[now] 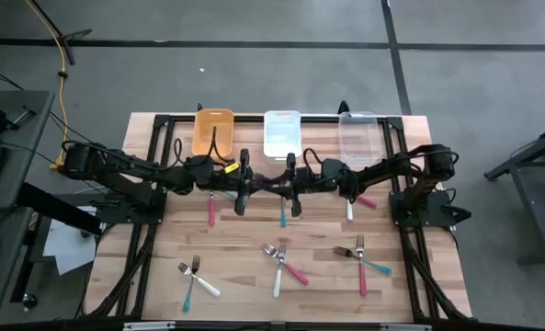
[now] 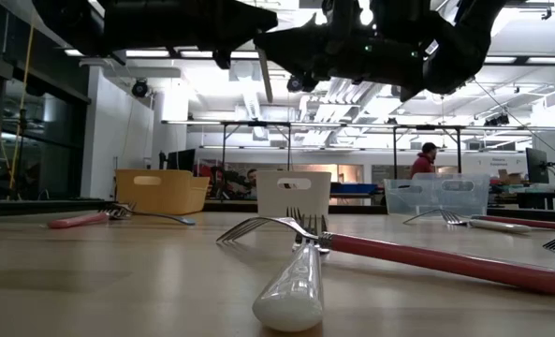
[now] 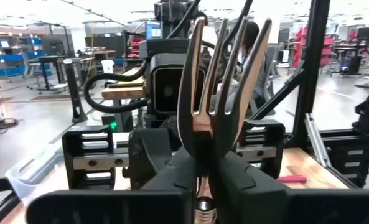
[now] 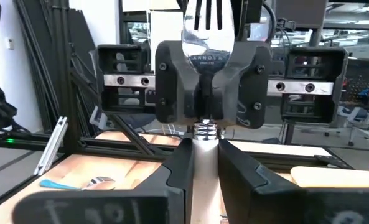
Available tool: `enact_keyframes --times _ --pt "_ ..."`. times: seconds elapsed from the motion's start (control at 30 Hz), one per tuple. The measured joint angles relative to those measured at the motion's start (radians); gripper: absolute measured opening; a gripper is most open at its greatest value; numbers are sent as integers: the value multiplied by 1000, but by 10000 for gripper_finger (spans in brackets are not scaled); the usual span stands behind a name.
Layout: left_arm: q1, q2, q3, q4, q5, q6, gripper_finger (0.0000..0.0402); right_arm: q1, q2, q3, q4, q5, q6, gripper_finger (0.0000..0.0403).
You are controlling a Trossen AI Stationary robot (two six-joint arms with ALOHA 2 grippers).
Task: Sort silverware by color (type)
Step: Put the top left white fork into the yellow bin
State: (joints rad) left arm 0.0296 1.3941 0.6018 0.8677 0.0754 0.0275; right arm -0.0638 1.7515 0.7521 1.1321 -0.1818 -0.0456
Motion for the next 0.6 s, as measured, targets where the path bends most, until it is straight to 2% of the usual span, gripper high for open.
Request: enact_keyframes --times 0.1,0.23,0.37,0.5,0.6 --pt "11 0 0 1 1 -15 17 0 0 0 -2 20 -3 70" --pt "21 -29 0 -11 -7 -16 14 1 -1 0 -13 100 16 108" --pt "55 -113 0 -111 -9 -22 14 -5 -1 0 -94 124 19 140" --pt "140 -236 9 -363 -64 -52 14 -12 0 -1 -183 134 11 147" --pt "246 -314 94 -706 -95 -116 14 -15 1 -2 -237 144 12 132"
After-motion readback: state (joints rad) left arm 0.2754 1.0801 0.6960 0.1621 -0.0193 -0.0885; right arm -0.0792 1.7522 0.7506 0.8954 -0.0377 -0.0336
